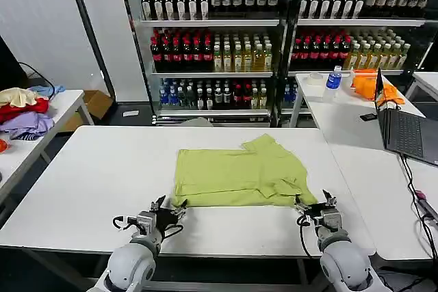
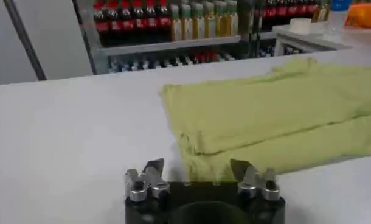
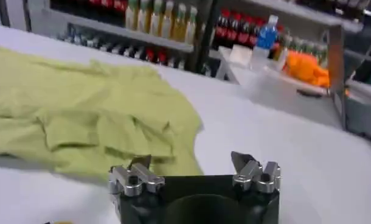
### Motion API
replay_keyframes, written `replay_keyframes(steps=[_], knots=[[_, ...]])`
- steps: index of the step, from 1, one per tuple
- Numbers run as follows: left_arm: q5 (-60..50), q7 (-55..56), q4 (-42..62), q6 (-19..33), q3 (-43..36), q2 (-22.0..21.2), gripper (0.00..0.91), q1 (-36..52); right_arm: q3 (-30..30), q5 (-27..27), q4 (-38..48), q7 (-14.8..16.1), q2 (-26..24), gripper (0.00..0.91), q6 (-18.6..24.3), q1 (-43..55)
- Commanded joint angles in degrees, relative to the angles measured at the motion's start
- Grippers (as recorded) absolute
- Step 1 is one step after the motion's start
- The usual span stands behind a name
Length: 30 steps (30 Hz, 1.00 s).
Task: Fold and organize the clothes.
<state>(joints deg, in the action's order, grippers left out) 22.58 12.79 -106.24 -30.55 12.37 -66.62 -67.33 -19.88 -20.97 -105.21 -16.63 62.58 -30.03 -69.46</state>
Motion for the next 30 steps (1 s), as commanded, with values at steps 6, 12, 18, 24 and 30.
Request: replay_keyframes(steps=[6, 12, 18, 24, 30], knots=[[0.84, -0.97, 1.35, -0.31, 0.39, 0.26, 0.02, -0.3, 0.78, -2.43, 1.33, -0.75, 0.31, 0.0, -0.88, 0.01], [1.24, -1.19, 1.08, -0.25, 0.46, 0.44, 0.02, -0.39, 0.99, -2.2, 1.03, -0.71, 0.54, 0.0, -0.52, -0.22], [1.44, -0.78, -2.56, -0.38, 1.13, 0.19, 0.02, -2.6, 0.52, -0.9, -2.01, -0.65, 0.25, 0.0, -0.52, -1.89], [1.12, -0.86, -8.71, -0.39, 3.34, 0.5, 0.02, -7.86, -1.25, 3.86, -11.08, -0.63, 0.04, 0.0, -0.36, -10.36], [0.25, -1.2, -14.86, 0.49, 6.14, 1.64, 0.02, -16.37, -4.79, 6.46, -17.37, -0.1, 0.49, 0.0, -0.8, -18.54]])
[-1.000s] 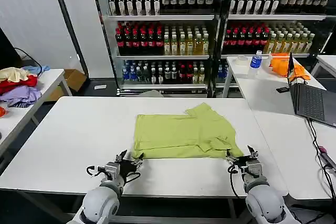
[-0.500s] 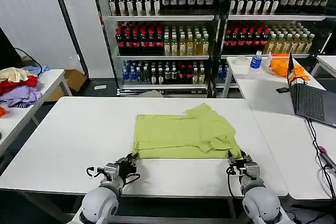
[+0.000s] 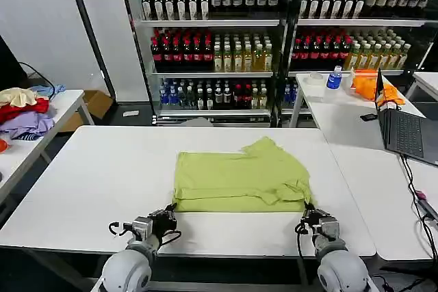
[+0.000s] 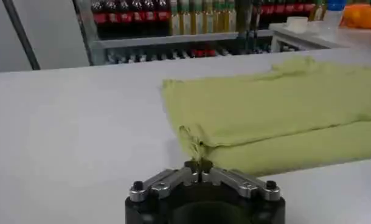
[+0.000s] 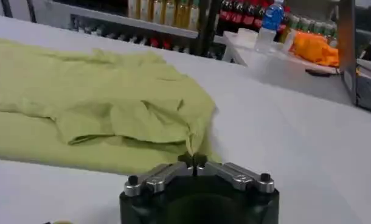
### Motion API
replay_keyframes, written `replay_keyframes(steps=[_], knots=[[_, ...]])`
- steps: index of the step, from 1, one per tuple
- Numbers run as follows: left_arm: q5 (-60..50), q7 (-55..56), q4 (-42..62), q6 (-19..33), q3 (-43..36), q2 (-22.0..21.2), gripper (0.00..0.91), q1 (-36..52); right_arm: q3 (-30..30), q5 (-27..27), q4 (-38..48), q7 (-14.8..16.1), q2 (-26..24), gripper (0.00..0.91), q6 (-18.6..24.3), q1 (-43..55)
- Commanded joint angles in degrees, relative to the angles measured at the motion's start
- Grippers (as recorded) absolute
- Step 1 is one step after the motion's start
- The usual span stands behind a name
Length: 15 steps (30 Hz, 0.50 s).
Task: Fold and organize the clothes.
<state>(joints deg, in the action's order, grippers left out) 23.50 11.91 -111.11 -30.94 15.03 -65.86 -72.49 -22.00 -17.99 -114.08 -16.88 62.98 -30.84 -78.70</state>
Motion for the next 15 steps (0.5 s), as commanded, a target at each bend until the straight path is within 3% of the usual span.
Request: replay_keyframes(steps=[1, 4, 5, 6, 7, 8, 10, 11, 12, 15], knots=[[-0.71, -0.36, -10.86, 0.97, 4.37, 0.73, 0.02, -12.44, -3.09, 3.64, -8.98, 0.15, 0.13, 0.0, 0.02, -10.21], [-0.58, -0.42, -12.71, 1.05, 6.0, 0.15, 0.02, -15.71, -4.36, 4.0, -10.33, 0.41, 0.54, 0.0, -0.05, -12.55], [-0.81, -0.51, -13.34, 1.11, 6.51, 0.15, 0.02, -17.01, -4.64, 4.31, -11.11, 0.68, 0.75, 0.131, -0.3, -13.38], [-0.84, -0.52, -13.8, 1.11, 6.82, 0.17, 0.02, -17.43, -4.72, 4.47, -11.62, 0.77, 0.89, 0.443, -0.47, -13.82], [-0.83, -0.53, -14.65, 1.05, 7.52, 0.25, 0.02, -18.1, -4.74, 4.73, -12.26, 0.9, 1.04, 0.544, -1.14, -14.29], [-0.81, -0.49, -15.31, 1.01, 8.19, 0.36, 0.02, -18.73, -4.64, 5.01, -13.16, 1.23, 1.16, 0.907, -1.96, -15.03], [-0.79, -0.18, -16.37, 0.62, 9.26, 0.5, 0.333, -19.55, -4.54, 5.83, -14.25, 2.7, 1.15, 0.907, -2.26, -16.12], [-0.84, 0.25, -16.77, 0.23, 9.85, 0.49, 0.826, -20.14, -4.52, 6.95, -14.86, 3.5, 1.19, 0.907, -2.28, -16.77], [-0.83, 0.41, -17.51, -0.09, 10.27, 0.44, 0.907, -20.69, -4.53, 7.92, -15.11, 3.71, 1.25, 0.907, -2.28, -17.03], [-1.04, 1.31, -18.72, -0.82, 11.07, 0.07, 0.907, -22.04, -5.15, 9.26, -15.83, 3.93, 1.34, 0.907, -2.26, -17.59]])
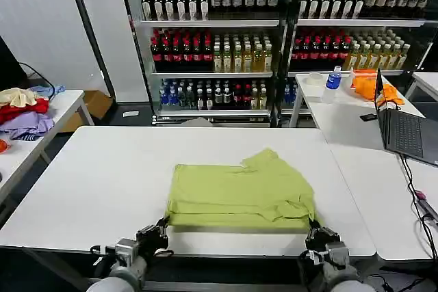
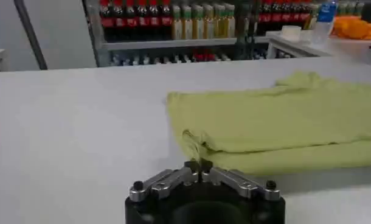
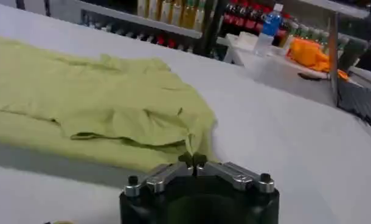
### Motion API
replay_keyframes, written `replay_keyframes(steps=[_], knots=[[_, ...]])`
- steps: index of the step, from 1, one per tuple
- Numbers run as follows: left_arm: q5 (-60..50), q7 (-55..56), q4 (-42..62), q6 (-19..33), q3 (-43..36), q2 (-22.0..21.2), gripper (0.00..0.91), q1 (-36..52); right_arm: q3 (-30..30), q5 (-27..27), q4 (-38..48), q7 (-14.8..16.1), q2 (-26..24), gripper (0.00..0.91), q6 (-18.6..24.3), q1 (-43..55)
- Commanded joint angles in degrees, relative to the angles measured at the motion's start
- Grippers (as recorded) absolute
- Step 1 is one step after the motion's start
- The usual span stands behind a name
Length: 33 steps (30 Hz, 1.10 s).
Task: Fold and organize the clothes.
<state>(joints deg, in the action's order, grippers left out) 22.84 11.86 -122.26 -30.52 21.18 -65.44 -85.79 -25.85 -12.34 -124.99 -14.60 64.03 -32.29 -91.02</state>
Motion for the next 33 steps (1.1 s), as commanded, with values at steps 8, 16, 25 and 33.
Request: replay_keyframes(steps=[8, 16, 25, 33], knots=[[-0.72, 1.85, -10.72, -1.93, 7.62, 0.82, 0.907, -7.45, -3.35, -1.94, -6.45, 0.16, -1.1, 0.907, 3.66, -0.88], [10.32, 3.1, 2.4, -2.52, 3.9, 5.62, 0.907, 12.7, 6.63, -11.49, 9.66, -3.69, -4.31, 0.907, -0.01, 25.79], [10.24, 2.59, 21.97, -2.45, -4.65, 5.28, 0.907, 29.52, 16.26, -13.48, 30.04, -1.43, -1.39, 0.907, -0.82, 47.29], [10.29, 2.21, 31.86, -2.49, -10.74, 3.11, 0.907, 38.37, 20.26, -14.81, 43.93, -1.89, 3.62, 0.907, -0.5, 56.0]])
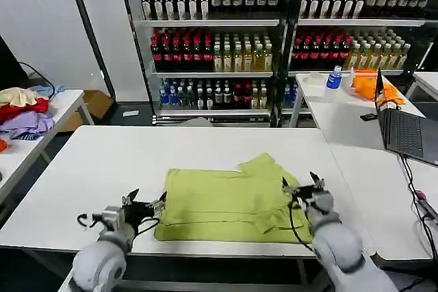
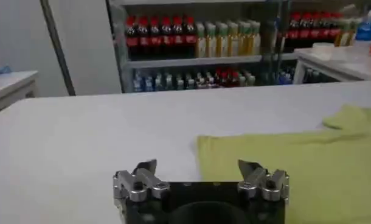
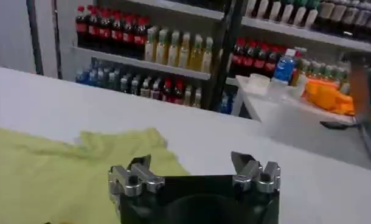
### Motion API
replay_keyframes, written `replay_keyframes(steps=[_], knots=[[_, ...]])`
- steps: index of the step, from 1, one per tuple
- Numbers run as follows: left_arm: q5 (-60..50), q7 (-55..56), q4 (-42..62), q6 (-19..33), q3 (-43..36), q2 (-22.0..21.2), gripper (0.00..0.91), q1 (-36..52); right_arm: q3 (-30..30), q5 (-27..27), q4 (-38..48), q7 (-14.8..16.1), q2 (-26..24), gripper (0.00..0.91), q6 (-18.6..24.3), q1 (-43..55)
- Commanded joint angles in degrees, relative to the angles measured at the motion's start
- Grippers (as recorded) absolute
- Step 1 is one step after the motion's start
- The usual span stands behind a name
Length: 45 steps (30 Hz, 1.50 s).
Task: Fold and organize the clothes.
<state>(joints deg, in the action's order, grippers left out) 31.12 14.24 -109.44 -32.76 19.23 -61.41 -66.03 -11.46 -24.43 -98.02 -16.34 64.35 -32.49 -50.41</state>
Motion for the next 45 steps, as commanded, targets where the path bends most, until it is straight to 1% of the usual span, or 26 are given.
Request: replay_keyframes(steps=[1, 8, 15, 16, 17, 18, 19, 20, 21, 22, 23, 24, 36, 45], knots=[[1.96, -0.12, 20.52, -0.24, -9.81, -1.59, 0.907, 20.04, 5.96, -2.69, 18.07, -0.35, 3.92, 0.907, -0.11, 15.73], [1.88, -0.12, 25.2, -0.22, -13.04, -2.98, 0.907, 24.71, 7.12, -2.74, 26.84, -0.34, 8.57, 0.907, 0.71, 21.0], [1.76, -0.23, 27.62, -0.09, -14.29, -3.93, 0.907, 26.41, 7.94, -4.64, 35.47, 0.23, 11.51, 0.907, -0.18, 24.94], [1.75, -0.25, 27.94, -0.07, -14.39, -4.0, 0.826, 26.49, 7.93, -4.8, 35.93, 0.24, 11.67, 0.907, -0.21, 25.02], [1.68, -0.24, 28.09, 0.01, -14.44, -4.06, 0.705, 26.47, 7.99, -5.55, 37.48, 0.24, 12.22, 0.907, -0.59, 25.32], [1.62, -0.27, 28.18, 0.06, -14.53, -4.07, 0.484, 26.4, 8.11, -6.33, 38.07, 0.22, 12.49, 0.907, -0.6, 25.34], [1.59, -0.36, 28.2, 0.07, -14.58, -4.05, 0.383, 26.31, 8.17, -6.67, 38.39, 0.22, 12.71, 0.907, -0.61, 25.29], [1.58, -0.39, 28.13, 0.11, -14.59, -4.04, 0.131, 26.15, 8.52, -7.39, 38.62, 0.23, 13.0, 0.564, -0.62, 25.06], [1.52, -0.42, 28.04, 0.17, -14.61, -4.01, 0.081, 25.87, 8.85, -7.72, 38.62, 0.25, 13.19, 0.363, -0.64, 24.72], [1.46, -0.51, 27.87, 0.23, -14.62, -3.94, 0.03, 25.52, 9.05, -7.99, 38.51, 0.28, 13.27, 0.06, -0.64, 24.49], [1.45, -0.53, 27.79, 0.27, -14.61, -3.93, 0.02, 25.47, 9.5, -8.4, 38.14, 0.28, 13.43, 0.02, -0.65, 23.86], [1.4, -0.58, 27.64, 0.36, -14.59, -3.89, 0.02, 25.12, 9.74, -8.56, 37.74, 0.27, 13.51, 0.0, -0.65, 23.38], [1.89, -1.68, 24.68, 0.32, -13.88, -3.19, 0.02, 21.02, 9.51, -8.83, 33.35, -0.19, 12.77, 0.0, -0.65, 20.15], [2.68, -2.14, 23.0, 1.5, -13.08, -2.89, 0.02, 20.0, 8.37, -8.59, 29.29, -0.12, 11.94, 0.0, -0.07, 18.39]])
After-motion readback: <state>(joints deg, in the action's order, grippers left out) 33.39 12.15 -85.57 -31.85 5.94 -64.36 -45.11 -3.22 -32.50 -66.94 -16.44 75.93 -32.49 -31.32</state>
